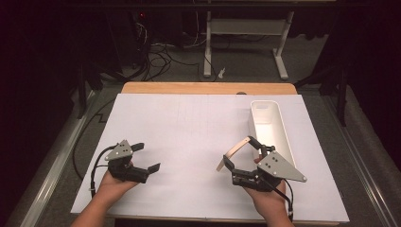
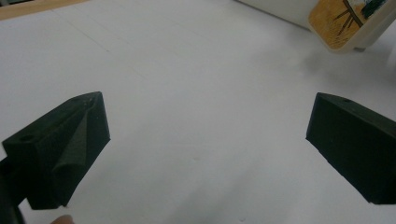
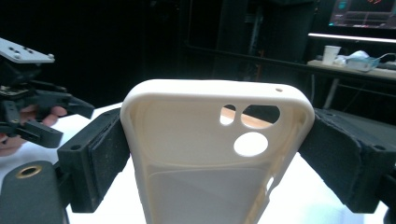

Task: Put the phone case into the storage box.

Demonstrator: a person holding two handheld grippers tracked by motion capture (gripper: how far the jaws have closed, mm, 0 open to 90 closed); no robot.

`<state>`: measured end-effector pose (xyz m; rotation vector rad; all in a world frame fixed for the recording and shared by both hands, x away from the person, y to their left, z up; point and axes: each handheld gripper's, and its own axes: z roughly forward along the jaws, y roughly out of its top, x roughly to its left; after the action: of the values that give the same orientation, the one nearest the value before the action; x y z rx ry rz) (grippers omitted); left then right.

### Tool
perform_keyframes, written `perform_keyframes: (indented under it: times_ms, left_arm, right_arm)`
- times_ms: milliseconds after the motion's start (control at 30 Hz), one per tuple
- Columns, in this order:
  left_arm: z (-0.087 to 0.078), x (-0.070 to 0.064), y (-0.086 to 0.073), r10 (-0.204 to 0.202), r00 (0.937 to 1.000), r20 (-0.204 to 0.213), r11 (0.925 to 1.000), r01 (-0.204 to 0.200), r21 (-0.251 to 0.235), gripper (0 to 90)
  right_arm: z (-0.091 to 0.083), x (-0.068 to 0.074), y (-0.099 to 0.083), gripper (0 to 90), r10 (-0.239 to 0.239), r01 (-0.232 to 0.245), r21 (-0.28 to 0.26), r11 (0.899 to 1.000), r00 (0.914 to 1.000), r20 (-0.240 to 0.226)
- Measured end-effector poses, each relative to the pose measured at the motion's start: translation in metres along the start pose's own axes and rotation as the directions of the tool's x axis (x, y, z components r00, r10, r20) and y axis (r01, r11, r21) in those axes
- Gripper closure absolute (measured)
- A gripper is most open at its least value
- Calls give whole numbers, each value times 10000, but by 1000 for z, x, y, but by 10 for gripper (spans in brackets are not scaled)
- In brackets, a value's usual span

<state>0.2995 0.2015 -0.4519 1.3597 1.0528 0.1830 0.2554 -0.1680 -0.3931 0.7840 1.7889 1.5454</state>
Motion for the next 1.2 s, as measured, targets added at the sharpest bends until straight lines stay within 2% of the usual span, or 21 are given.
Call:
perform_keyframes:
  times_ms: [233, 667, 933, 1200]
  left_arm:
    - [-1, 0, 1, -24, 10000, -29, 10000, 24, -66, 5]
    - [0, 0, 0, 32, 10000, 15, 10000, -32, -43, 5]
    - [-1, 0, 2, -11, 10000, 23, 9998, 11, -217, 5]
    - [0, -1, 0, 36, 9999, 93, 10000, -35, -86, 5]
  right_arm:
    - [-1, 0, 1, 116, -207, 206, 38, 9998, 9995, 242]
    - [-8, -3, 9, 116, -39, 49, -314, 9995, 9995, 314]
    - [-16, -7, 18, 116, 72, -38, -735, 9973, 9989, 469]
    - [-21, -10, 22, 116, 150, -96, -899, 9959, 9981, 593]
